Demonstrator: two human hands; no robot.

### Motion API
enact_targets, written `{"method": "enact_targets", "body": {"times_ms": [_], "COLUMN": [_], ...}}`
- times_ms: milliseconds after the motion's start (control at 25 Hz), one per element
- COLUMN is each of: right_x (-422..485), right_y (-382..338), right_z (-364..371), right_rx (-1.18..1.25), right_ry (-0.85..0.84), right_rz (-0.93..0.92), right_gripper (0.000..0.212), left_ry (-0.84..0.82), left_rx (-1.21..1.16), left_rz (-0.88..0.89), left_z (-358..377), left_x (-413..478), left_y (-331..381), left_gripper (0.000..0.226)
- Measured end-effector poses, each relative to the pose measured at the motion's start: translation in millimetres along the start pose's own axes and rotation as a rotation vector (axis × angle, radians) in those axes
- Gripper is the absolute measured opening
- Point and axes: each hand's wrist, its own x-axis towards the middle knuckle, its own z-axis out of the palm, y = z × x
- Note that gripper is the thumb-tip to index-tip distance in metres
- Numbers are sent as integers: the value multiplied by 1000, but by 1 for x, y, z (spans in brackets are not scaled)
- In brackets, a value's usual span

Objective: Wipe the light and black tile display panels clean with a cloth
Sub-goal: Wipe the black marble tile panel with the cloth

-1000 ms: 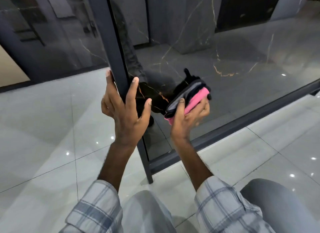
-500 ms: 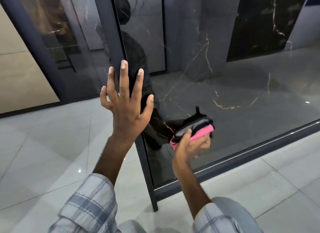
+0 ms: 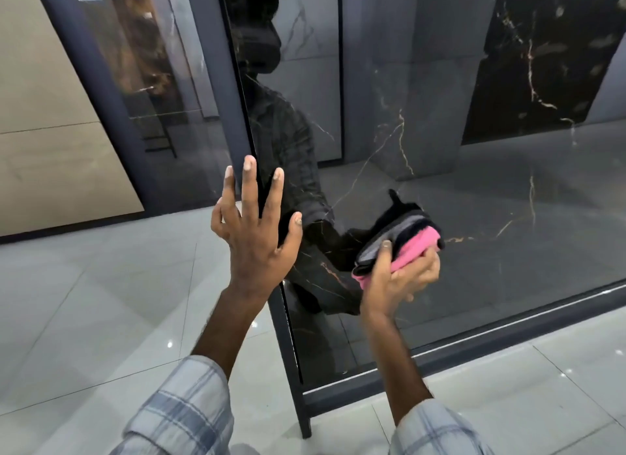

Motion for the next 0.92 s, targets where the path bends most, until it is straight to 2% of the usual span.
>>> {"method": "enact_targets", "body": {"times_ms": [40, 80, 240, 280, 320, 360, 440, 480, 520, 560, 640, 680, 720, 760, 840, 880, 920], "right_x": [-4, -8, -7, 6, 20, 35, 48, 44, 37, 30, 27, 37, 49, 61, 68, 63, 55], "right_y": [-10, -22, -68, -77, -82, -86, -101, -110, -115, -115, -107, -107, -111, -118, -139, -147, -150], "right_z": [2, 6, 11, 13, 12, 12, 14, 18, 23, 25, 23, 20, 17, 17, 22, 25, 27], "right_rx": [-16, -58, -249, -283, -288, -248, -142, -150, -201, -268, -375, -386, -356, -290, -141, -135, -175], "right_ry": [15, -1, -264, -280, -255, -200, -58, -23, -35, -94, -234, -253, -243, -201, -92, -58, -46], "right_rz": [95, 34, -778, -891, -909, -825, -545, -467, -498, -642, -1062, -1182, -1191, -1086, -711, -601, -622], "right_gripper": [86, 85, 85, 85, 86, 86, 88, 89, 90, 90, 89, 88, 86, 84, 83, 84, 84], "left_ry": [-7, -16, -10, 16, 46, 78, 125, 135, 135, 132, 126, 126, 129, 131, 133, 130, 125], "left_rx": [8, 19, 72, 85, 91, 96, 126, 140, 144, 141, 137, 133, 122, 108, 91, 87, 86], "left_rz": [9, 11, 36, 63, 89, 116, 163, 176, 181, 183, 183, 184, 182, 178, 174, 171, 168], "left_z": [-1, -2, -15, -20, -24, -28, -30, -29, -26, -23, -19, -19, -19, -19, -21, -21, -21], "left_x": [0, 0, 9, 21, 37, 55, 84, 91, 94, 92, 88, 87, 88, 89, 90, 89, 88], "left_y": [-1, -2, 1, 3, 3, 4, 5, 6, 6, 5, 4, 3, 3, 3, 5, 6, 7], "left_gripper": [68, 68, 66, 64, 64, 63, 63, 62, 62, 61, 60, 60, 59, 59, 60, 60, 60]}}
